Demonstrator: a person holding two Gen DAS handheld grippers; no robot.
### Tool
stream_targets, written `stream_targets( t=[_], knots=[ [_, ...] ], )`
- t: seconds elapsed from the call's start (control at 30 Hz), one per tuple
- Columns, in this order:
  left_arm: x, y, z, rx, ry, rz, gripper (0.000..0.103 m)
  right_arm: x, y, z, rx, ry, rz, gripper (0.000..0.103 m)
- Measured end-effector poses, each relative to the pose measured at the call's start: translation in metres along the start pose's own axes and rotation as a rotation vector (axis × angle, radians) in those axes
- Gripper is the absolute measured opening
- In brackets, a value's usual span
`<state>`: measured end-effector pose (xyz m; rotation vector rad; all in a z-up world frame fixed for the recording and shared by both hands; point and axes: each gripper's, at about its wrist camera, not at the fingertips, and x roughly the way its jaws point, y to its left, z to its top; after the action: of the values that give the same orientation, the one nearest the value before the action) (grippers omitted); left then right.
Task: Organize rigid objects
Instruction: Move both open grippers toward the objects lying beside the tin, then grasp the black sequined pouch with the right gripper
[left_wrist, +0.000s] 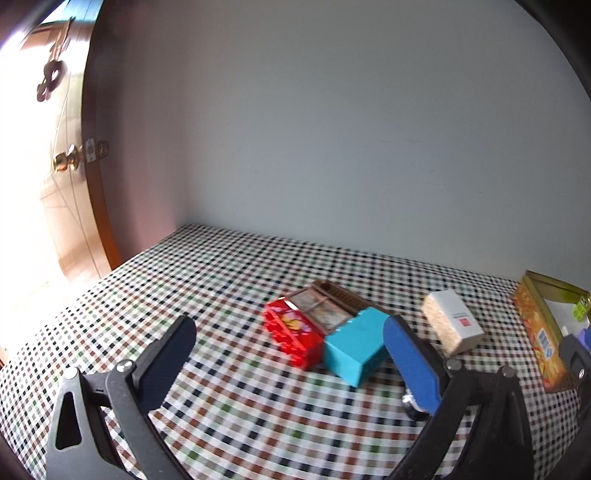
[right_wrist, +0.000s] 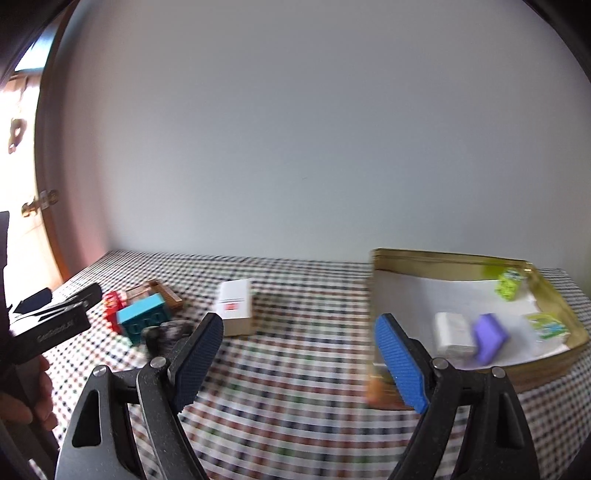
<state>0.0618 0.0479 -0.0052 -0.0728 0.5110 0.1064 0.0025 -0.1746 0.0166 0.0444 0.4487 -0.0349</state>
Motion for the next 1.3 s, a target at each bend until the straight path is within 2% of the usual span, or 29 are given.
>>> stream_targets(
  t=[0.2, 0.37, 0.6, 0.67, 0.73, 0.8, 0.9, 0.93, 1.17, 1.3],
  knots=[
    [0.017, 0.027, 0.005, -0.022, 0.048, 0.039, 0.102, 0.022, 0.042, -0.001, -0.046, 0.079, 0.099, 0.086],
    [0.03, 0.044, 0.01, -0.039, 0.09, 0.063, 0.102, 0.047, 0.074, -0.002, -0.071, 0.181, 0.19, 0.086],
    [0.037, 0.047, 0.01, -0.012, 0.094, 0.069, 0.102, 0.084, 0.108, -0.004, -0.126, 0.315, 0.187, 0.086],
    [0.035, 0.043, 0.009, 0.0, 0.094, 0.066, 0.102, 0.095, 0.111, -0.005, -0.127, 0.358, 0.182, 0.08],
    [0.036, 0.041, 0.009, 0.006, 0.094, 0.065, 0.102, 0.106, 0.113, -0.008, -0.13, 0.414, 0.183, 0.064],
    [0.036, 0.039, 0.01, 0.007, 0.096, 0.062, 0.102, 0.113, 0.113, -0.011, -0.121, 0.45, 0.188, 0.059],
    [0.035, 0.036, 0.01, 0.009, 0.093, 0.059, 0.102, 0.113, 0.112, -0.012, -0.115, 0.447, 0.197, 0.056],
    [0.035, 0.035, 0.01, 0.013, 0.091, 0.054, 0.102, 0.113, 0.113, -0.012, -0.119, 0.446, 0.207, 0.051],
    [0.03, 0.024, 0.008, 0.049, 0.073, 0.01, 0.102, 0.092, 0.098, -0.015, -0.108, 0.431, 0.239, 0.046],
    [0.025, 0.015, 0.007, 0.083, 0.055, -0.024, 0.102, 0.065, 0.079, -0.011, -0.078, 0.335, 0.243, 0.046]
  ],
)
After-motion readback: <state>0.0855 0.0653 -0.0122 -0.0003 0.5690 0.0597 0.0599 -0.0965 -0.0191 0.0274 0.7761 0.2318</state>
